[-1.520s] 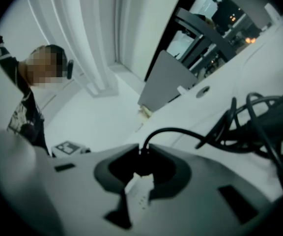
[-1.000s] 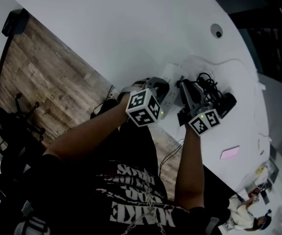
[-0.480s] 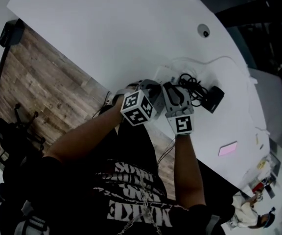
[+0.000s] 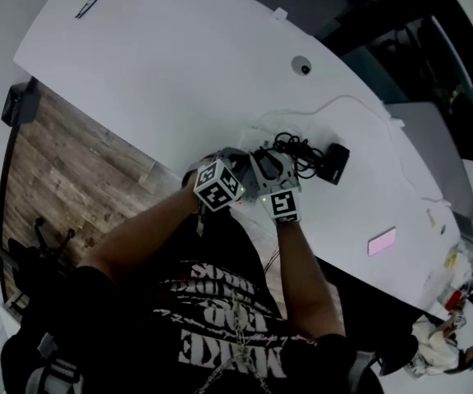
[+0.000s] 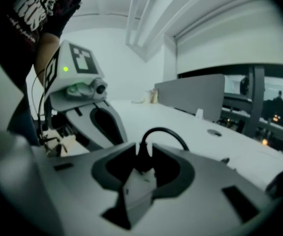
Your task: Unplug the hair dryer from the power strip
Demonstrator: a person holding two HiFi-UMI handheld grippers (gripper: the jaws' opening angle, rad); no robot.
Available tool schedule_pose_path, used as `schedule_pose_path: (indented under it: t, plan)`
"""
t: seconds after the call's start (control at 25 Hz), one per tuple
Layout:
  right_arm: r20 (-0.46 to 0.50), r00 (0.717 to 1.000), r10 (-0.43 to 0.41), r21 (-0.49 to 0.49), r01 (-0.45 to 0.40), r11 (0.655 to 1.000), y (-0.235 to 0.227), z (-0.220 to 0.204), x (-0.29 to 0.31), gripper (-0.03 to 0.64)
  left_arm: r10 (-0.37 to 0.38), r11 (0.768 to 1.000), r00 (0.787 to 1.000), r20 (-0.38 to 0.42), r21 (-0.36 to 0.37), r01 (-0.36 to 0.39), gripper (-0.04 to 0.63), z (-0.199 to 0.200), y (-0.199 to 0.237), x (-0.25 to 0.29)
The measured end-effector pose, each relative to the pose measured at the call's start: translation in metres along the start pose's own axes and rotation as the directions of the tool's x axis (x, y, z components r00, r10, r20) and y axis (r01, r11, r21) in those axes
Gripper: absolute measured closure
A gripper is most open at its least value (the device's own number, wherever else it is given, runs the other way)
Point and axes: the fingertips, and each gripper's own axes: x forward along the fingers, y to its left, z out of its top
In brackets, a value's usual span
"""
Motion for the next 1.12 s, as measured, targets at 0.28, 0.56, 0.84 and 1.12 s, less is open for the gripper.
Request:
schedule_pose_path:
  t: [0.28, 0.56, 0.84, 1.12]
  plan:
    - [0.009, 0.998, -0.069, 0.248, 0.064, 0.967, 0.0, 0.01, -0.052, 0.479, 0.015, 0.999, 0.992, 0.126, -0.045, -0.009, 0.572, 0.026, 0.009, -0.04]
    - [0.094, 0.953, -0.287, 0.291, 0.25, 0.924, -0.017, 0.086, -0.152, 0.503, 0.233, 0.972, 0.835, 0.499, -0.1, -0.212, 0.572, 0.108, 0.05, -0.197]
    - [0.238, 0.864, -0.445, 0.265, 0.383, 0.885, -0.021, 0.167, -0.209, 0.568, 0.267, 0.955, 0.662, 0.7, -0.099, -0.28, 0.572, 0.175, 0.042, -0.298]
    - [0.278, 0.842, -0.462, 0.242, 0.405, 0.882, 0.007, 0.187, -0.218, 0.569, 0.202, 0.967, 0.655, 0.728, -0.044, -0.25, 0.572, 0.176, 0.014, -0.317]
